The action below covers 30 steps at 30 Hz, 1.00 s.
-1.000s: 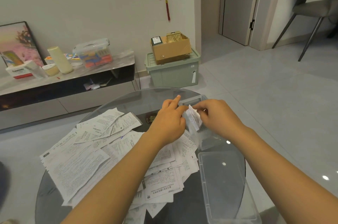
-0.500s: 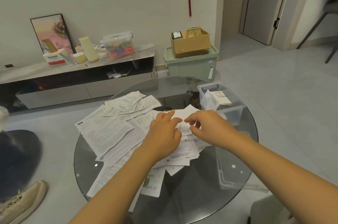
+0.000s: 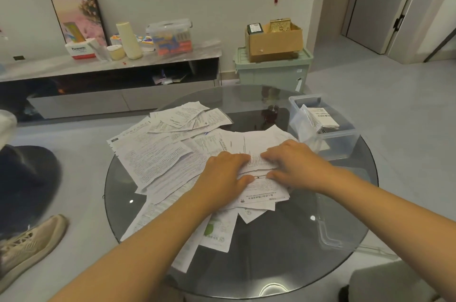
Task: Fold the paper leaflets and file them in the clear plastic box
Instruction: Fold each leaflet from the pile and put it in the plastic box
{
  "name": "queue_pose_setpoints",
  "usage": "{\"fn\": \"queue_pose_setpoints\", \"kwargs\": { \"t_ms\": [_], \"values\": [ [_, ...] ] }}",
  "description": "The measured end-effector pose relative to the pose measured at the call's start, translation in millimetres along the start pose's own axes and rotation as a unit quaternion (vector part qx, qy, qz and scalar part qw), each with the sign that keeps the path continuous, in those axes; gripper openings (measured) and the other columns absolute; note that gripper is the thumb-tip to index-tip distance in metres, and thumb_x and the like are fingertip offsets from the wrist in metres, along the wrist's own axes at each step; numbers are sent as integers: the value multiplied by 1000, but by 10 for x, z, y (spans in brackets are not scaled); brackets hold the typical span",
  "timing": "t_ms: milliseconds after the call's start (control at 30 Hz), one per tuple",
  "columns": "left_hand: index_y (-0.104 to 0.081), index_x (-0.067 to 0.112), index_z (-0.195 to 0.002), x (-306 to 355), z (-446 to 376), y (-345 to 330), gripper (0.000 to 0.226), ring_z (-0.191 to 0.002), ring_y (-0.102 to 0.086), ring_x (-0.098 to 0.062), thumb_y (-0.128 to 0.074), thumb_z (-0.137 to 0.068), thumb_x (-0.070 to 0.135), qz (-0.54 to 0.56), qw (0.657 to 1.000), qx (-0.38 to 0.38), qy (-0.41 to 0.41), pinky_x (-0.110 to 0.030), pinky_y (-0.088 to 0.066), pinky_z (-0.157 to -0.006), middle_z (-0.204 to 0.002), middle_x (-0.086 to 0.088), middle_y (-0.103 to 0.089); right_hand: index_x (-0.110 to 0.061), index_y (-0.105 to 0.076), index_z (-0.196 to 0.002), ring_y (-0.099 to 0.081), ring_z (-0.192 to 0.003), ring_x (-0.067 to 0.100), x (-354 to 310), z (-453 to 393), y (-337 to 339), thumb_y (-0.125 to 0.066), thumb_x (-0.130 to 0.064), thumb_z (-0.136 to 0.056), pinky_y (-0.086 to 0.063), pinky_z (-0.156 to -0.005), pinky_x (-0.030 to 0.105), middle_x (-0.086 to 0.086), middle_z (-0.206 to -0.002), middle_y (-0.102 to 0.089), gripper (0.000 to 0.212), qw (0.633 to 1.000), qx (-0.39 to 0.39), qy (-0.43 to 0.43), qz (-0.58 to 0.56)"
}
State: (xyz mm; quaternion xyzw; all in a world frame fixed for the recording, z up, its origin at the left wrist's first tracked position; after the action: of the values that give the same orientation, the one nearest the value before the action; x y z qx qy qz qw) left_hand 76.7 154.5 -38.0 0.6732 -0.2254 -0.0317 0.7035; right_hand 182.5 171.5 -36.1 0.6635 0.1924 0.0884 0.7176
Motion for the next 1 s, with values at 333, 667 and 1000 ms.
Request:
{"fn": "queue_pose_setpoints", "kwargs": {
  "t_ms": [333,667,1000],
  "values": [
    [-56,30,-127,-142,7,42,42,-114,-49,-9,-66,-86,36,108,993,38,36,-19,-35,-91,-126,7,-57,-31,-70,-107,-56,-100,9,168,-37,49,-67,-35,-84,-40,-79,18,-12,-112,-66,24,996,-9,-47,-80],
    [-15,18,-149,-608,172,-49,63,-140,-20,-32,-42,-96,38,-13,982,-14,190,-48,-18,-115,-152,-14,-22,-35,-62,-119,-49,-112,10,-142,-32,90,-61,-45,-85,-41,-96,31,-13,-120,-61,36,997,29,32,-61],
    [-47,19,-137,-611,198,162,49,-120,-52,-19,-56,-90,14,131,974,81,166,-35,-44,-100,-129,-6,-57,-33,-53,-126,-56,-104,10,-185,-92,85,-63,-45,-84,-41,-84,23,-13,-112,-64,45,996,33,7,-78]
  ]
}}
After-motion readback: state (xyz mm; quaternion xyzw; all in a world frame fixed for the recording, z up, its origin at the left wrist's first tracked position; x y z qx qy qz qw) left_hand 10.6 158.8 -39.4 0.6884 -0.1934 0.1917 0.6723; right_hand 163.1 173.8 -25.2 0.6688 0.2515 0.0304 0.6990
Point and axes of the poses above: each hand's wrist, its own z-axis away from the middle knuckle, its own y-axis out of the back of the hand, x = y × z, the point moved 10 cm from there along -z, towards the middle knuckle
